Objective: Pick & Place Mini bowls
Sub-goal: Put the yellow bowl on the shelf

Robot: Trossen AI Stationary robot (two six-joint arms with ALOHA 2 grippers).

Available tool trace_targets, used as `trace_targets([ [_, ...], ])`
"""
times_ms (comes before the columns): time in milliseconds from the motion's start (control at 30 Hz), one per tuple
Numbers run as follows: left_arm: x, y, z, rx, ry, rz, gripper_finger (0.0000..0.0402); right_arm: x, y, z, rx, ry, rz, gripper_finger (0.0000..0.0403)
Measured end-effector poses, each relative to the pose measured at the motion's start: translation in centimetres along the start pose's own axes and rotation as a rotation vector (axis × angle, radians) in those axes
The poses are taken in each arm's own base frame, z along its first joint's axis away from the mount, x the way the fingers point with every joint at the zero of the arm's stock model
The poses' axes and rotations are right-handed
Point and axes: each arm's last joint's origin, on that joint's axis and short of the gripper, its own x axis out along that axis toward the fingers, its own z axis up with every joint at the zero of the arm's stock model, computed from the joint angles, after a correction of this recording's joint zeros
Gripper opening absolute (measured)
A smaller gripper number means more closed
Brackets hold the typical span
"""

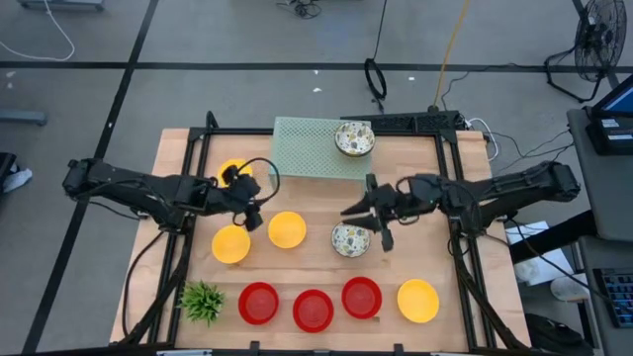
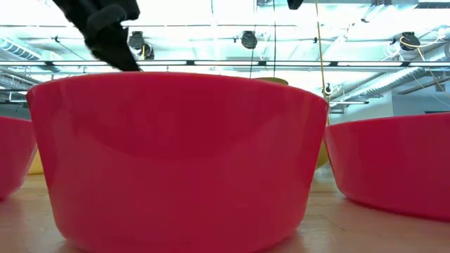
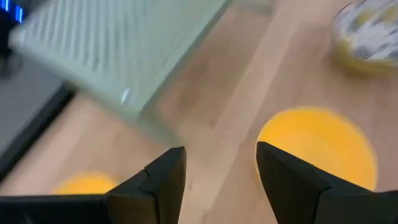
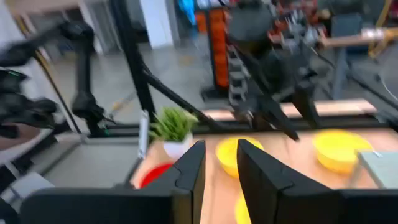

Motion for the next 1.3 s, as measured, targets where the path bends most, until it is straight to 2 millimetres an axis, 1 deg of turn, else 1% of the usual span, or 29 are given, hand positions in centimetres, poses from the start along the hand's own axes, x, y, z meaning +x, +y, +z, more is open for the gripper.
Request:
trace_targets([
  [200,0.5,2.1,-1.8,-0.172,0.229,0.152,0.0200,-0.4,1.1,-1.8,-0.019,-0.165,0.078,0.0080],
  [333,1.2,3.5,-2.4,-0.223,0.329,0.255,0.0200,-0.5,1.8,-2.1,-0.020,-0.170,0.107,0.0080],
  [467,2.7,4.6,-2.4,-0.243,0.384,0.315,0.0200,-0.5,2.5,-2.3,-0.021,-0.155,0.133,0.0080],
  [633,5.0,6.1,-2.4,-0.278,0.470,0.389,0.0200,-0.6,3.4,-2.5,-0.082,-0.154,0.165,0.0081],
  [767,6.9,7.1,-2.4,-0.314,0.538,0.373,0.0200,-0.6,3.9,-2.7,-0.121,-0.142,0.179,0.0086],
  [1000,9.8,8.3,-2.5,-0.320,0.600,0.295,0.0200,-1.0,3.8,-2.9,-0.193,-0.094,0.164,0.0091],
  [1133,11.1,9.1,-2.8,-0.326,0.636,0.302,0.0200,-1.8,3.5,-2.8,-0.217,-0.047,0.085,0.0092],
  [1300,11.9,9.7,-3.2,-0.332,0.671,0.296,0.0200,-2.6,3.2,-2.7,-0.232,-0.013,0.026,0.0091],
])
